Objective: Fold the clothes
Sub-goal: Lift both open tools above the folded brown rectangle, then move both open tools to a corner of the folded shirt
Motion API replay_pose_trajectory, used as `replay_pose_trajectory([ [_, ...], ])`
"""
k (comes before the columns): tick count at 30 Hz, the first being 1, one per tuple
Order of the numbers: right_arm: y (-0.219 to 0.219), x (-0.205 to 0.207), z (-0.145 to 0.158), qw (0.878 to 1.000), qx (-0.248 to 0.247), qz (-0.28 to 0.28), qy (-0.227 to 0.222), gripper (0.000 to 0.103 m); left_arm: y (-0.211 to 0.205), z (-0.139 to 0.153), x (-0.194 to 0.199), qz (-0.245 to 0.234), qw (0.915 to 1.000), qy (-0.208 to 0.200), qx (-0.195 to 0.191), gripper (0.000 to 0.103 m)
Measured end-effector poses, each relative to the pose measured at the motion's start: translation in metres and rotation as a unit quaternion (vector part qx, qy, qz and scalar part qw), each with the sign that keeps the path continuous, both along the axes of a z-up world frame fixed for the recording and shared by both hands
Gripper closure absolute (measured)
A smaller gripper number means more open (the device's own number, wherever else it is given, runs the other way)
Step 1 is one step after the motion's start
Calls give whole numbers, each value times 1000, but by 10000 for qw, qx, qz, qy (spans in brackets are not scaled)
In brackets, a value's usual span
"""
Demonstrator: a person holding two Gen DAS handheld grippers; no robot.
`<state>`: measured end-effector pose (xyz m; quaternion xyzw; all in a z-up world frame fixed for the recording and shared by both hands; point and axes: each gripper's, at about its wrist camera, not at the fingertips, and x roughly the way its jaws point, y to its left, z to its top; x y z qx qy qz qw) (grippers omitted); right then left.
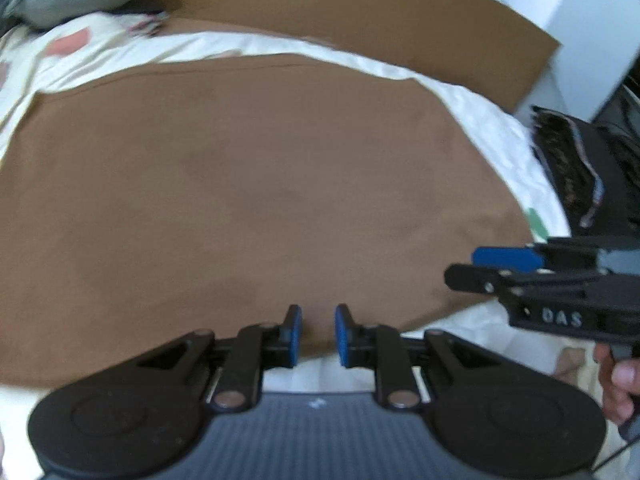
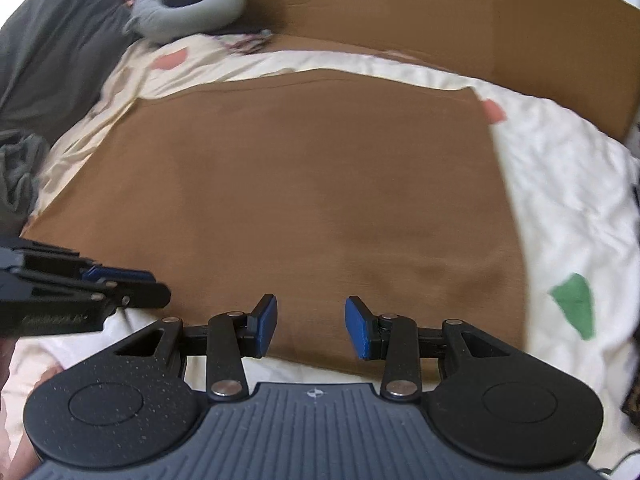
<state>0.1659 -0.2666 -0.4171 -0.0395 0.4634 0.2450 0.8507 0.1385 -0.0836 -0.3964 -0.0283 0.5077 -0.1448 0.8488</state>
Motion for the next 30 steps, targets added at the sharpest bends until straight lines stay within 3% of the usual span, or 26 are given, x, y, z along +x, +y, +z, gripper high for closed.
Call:
replay_pose_trajectory([
  [5,17,-3,-8,9996,-135,233,45,58,14,-12,-1,346,9991,95,244,85],
  [13,-1,0,-18,9994,-146,-270,188,59,47,-9,-1,1133,9933,106,225,84],
  [25,-38,11,-22,9949,-295,-950,194,58,116,-15,-4,2669,9634,170,173,82],
  [30,-56,13,-25,9919,-248,-1224,225,58,132,-14,-2,2925,9559,122,243,83],
])
